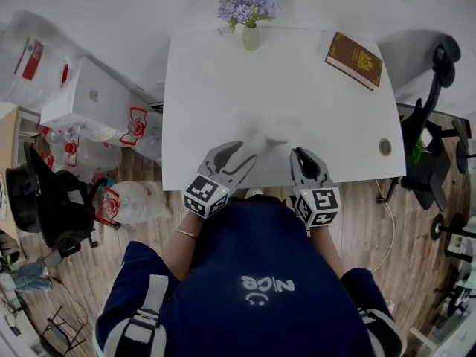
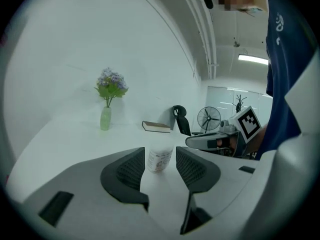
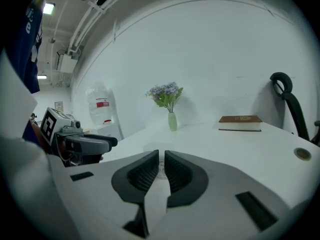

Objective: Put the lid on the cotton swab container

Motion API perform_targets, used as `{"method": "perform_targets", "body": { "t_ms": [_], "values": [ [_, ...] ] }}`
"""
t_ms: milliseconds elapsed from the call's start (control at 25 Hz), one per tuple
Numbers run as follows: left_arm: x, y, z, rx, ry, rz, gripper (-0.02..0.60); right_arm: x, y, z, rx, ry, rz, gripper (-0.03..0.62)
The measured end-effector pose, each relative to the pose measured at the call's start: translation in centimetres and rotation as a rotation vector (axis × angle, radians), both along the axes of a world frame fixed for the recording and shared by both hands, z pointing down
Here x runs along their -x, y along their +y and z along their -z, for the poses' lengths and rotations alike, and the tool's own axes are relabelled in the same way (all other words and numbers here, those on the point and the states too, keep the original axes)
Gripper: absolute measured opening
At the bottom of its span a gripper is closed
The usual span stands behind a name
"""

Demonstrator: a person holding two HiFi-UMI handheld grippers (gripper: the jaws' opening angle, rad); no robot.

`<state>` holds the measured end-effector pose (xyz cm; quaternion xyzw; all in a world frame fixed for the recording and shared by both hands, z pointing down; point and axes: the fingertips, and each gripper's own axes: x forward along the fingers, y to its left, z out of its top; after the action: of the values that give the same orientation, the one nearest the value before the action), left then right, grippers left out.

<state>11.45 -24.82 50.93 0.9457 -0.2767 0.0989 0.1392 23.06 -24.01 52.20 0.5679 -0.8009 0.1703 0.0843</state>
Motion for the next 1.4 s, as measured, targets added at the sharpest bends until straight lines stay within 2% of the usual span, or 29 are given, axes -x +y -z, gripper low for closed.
{"method": "perform_targets", "body": {
  "t_ms": [160,320,400,520,760,960,1160,1400],
  "values": [
    [1.4,0.1,0.1,-0.007,0.009,0.038,0.210,0.0,0.7,-1.3,0.035,0.023,-0.019,0.059],
    [1.9,0.0,1.0,-0.010,0.047,0.057,0.202,0.3,0.6,-0.9,0.021,0.039,-0.004,0.059],
    [2.0,0.0,1.2,-0.028,0.044,0.062,0.177,0.7,0.4,-0.4,0.007,0.044,0.010,0.059],
    [2.2,0.1,1.4,-0.065,0.023,0.086,0.059,1.0,0.2,-0.3,0.019,0.076,0.016,0.058],
    [2.0,0.2,1.5,-0.065,0.023,0.088,0.024,0.6,0.0,0.2,0.016,0.090,0.013,0.058],
    [1.3,0.5,2.0,-0.047,0.064,0.060,0.020,0.8,0.3,0.5,-0.003,0.108,0.023,0.058],
    [1.0,0.8,3.0,-0.110,0.040,0.061,0.020,0.9,0.5,0.7,-0.006,0.136,0.037,0.057],
    [0.7,1.1,3.5,-0.136,0.036,0.054,0.020,0.9,0.8,1.0,-0.020,0.139,0.037,0.057]
  ]
}}
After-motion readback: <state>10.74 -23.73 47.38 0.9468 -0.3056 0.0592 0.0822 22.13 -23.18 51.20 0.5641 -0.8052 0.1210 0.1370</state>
